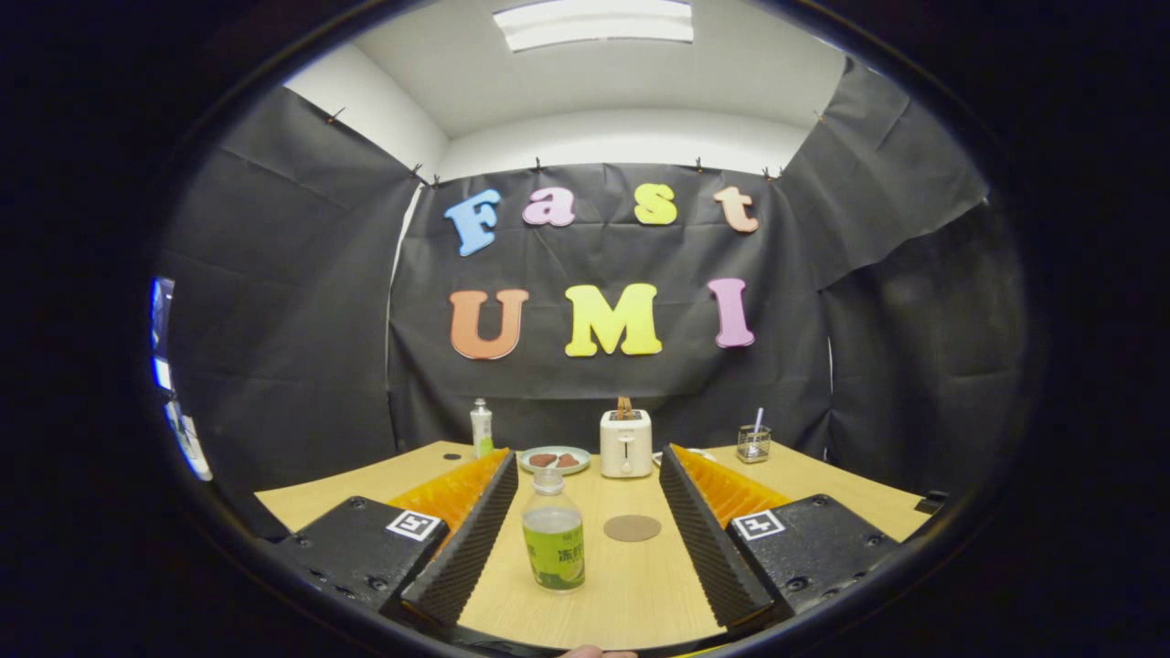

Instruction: Take the bottle from table, then pour the juice into the cup, finally place the bottle on the coaster

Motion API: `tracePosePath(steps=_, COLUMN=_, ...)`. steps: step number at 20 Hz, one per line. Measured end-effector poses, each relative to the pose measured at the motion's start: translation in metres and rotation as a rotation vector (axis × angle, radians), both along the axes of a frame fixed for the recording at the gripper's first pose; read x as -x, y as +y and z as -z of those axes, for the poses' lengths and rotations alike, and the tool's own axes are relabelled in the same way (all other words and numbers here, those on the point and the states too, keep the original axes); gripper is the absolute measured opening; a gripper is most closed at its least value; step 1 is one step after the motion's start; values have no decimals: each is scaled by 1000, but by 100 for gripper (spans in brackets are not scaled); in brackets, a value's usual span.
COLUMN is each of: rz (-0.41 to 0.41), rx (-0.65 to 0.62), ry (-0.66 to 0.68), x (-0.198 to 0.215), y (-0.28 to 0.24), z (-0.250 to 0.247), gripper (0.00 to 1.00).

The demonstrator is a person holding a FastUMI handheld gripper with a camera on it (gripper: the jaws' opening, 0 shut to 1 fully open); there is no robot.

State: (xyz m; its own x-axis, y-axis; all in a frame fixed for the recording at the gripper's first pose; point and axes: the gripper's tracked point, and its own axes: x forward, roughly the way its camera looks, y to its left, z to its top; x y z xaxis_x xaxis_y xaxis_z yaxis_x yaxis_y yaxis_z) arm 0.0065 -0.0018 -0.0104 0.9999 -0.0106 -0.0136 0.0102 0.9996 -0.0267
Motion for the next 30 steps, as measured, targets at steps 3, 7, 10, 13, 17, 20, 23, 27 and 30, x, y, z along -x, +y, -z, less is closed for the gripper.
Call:
tracePosePath(steps=3, rz=-1, rx=-2, ry=10, x=-1, y=1, z=4, gripper=100)
tracePosePath(steps=7, rz=-31, rx=-9, ry=38, x=-6, y=11, z=16, gripper=100)
tracePosePath(steps=10, rz=-20, rx=-1, ry=61, x=-13, y=10, z=31, gripper=100)
tracePosePath(steps=13, rz=-18, rx=19, ry=108, x=-23, y=15, z=60, gripper=100)
tracePosePath(steps=17, rz=-12, rx=67, ry=182, x=-37, y=18, z=99, gripper=100)
tracePosePath(steps=20, rz=2, rx=100, ry=234, x=-46, y=19, z=123, gripper=100)
tracePosePath(steps=23, rz=0, rx=81, ry=285, x=-58, y=24, z=144, gripper=100)
tracePosePath(steps=27, rz=13, rx=101, ry=328, x=-70, y=22, z=158, gripper=100)
tracePosePath(steps=30, rz=9, rx=90, ry=361, x=-79, y=22, z=168, gripper=100)
